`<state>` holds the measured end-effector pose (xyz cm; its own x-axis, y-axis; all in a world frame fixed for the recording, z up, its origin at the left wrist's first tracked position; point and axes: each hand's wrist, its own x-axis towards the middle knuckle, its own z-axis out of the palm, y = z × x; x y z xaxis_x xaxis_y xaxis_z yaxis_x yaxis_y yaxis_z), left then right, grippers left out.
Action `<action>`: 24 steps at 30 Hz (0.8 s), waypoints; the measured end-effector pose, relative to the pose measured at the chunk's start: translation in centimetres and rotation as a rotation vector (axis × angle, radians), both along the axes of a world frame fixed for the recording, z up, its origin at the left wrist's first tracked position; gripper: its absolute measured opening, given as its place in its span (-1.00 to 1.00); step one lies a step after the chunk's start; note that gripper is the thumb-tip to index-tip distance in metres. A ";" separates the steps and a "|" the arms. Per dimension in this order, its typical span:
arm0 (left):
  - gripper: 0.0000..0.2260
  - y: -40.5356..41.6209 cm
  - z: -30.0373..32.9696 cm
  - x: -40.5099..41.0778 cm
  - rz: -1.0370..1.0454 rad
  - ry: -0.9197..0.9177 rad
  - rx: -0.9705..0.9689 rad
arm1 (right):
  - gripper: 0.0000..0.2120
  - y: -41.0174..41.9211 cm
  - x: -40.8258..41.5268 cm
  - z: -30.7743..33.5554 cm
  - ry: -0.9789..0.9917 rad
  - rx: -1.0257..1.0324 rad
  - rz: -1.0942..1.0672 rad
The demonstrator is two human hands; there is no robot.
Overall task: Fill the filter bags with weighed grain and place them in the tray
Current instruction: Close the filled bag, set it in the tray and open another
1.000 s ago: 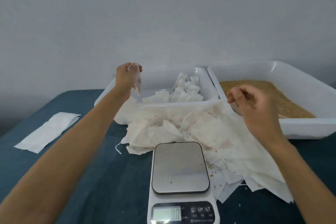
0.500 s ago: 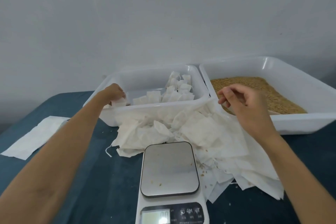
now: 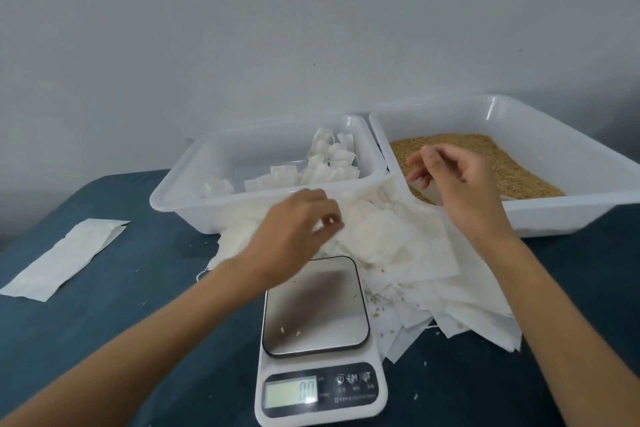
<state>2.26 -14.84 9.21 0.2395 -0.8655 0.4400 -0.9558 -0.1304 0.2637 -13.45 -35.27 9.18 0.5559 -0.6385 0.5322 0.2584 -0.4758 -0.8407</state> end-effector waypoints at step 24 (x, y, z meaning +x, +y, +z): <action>-0.78 -1.3 -0.9 -1.9 0.085 0.653 -0.269 | -0.83 3.4 -0.1 0.2 -0.037 -0.242 -0.115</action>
